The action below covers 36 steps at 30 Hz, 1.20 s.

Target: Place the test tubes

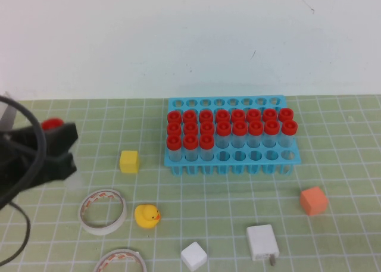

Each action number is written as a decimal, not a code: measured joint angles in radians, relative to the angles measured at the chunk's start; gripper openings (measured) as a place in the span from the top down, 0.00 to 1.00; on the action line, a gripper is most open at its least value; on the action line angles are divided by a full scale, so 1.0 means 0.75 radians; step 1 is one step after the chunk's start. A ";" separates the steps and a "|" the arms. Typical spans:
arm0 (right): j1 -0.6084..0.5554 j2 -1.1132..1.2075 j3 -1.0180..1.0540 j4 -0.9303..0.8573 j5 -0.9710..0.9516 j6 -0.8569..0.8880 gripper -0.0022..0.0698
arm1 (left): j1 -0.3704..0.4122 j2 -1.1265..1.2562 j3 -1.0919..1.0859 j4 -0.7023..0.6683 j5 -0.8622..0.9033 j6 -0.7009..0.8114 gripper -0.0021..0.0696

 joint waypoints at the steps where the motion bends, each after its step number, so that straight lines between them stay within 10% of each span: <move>1: 0.000 0.000 0.000 0.000 0.000 0.000 0.97 | -0.022 0.000 0.000 0.049 -0.043 -0.055 0.59; 20: 0.000 0.000 0.000 0.000 0.000 0.000 0.97 | -0.497 0.576 -0.037 0.169 -1.019 -0.097 0.59; 36: 0.000 0.000 0.000 0.000 0.000 0.000 0.97 | -0.515 1.095 -0.339 0.336 -1.302 -0.218 0.59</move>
